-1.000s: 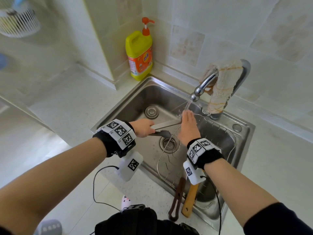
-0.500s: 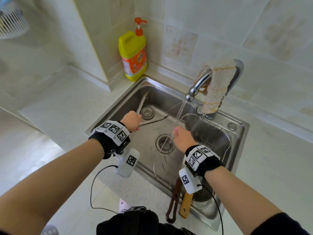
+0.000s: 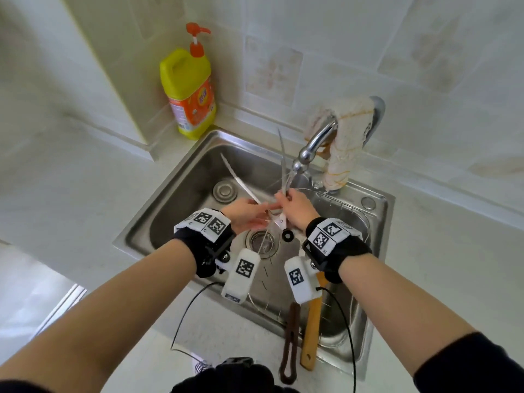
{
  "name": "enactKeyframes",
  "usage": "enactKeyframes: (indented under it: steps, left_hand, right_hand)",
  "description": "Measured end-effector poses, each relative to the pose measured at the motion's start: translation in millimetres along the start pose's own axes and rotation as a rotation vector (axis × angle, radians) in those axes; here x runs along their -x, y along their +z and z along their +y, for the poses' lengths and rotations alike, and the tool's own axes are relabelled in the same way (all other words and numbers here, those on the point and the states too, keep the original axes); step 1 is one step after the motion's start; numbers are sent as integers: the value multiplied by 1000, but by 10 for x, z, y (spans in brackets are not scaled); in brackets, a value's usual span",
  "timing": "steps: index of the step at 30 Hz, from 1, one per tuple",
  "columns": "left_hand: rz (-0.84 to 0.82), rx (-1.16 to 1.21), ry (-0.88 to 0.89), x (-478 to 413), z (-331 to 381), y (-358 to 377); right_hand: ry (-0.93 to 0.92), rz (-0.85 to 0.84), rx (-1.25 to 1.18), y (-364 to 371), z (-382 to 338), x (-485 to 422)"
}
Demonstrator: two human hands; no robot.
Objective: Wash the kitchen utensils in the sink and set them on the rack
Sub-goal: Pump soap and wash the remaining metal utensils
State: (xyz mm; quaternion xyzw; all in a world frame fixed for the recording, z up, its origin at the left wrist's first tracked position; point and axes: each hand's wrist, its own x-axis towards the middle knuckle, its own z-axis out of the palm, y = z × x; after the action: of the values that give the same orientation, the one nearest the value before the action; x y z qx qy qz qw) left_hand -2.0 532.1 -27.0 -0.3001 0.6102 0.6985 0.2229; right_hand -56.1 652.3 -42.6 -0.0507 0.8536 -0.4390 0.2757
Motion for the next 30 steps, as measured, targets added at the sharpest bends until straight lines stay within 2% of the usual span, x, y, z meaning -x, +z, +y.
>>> enactKeyframes:
  steps: [3,6,8,11,13,17,22,26,30]
  left_hand:
    - [96,164,32,-19,-112,-142]
    - [88,268,7,72,-242,-234]
    - [34,325,-3,166,-282,-274]
    - [-92,367,-14,301,-298,-378]
    - [-126,404,-12,379,-338,-487]
    - [-148,463,81,454,-342,-752]
    - [-135,421,66,450,-433,-877]
    - [-278,365,-14,518,-612,-865]
    - [-255,426,-69,519,-629,-810]
  right_hand:
    - [-99,21,125,35,-12,138]
    - [-165,29,92,198,-24,303]
    - [-237,60,154,305,-54,408]
    - [-392,198,476,403,-169,587]
    - [-432,246,570,478,-259,677]
    - [-327,213,400,645,-361,731]
    - [-206,230,190,830,-305,824]
    - [-195,295,405,915,-274,914]
    - [-124,287,469,933,-282,945]
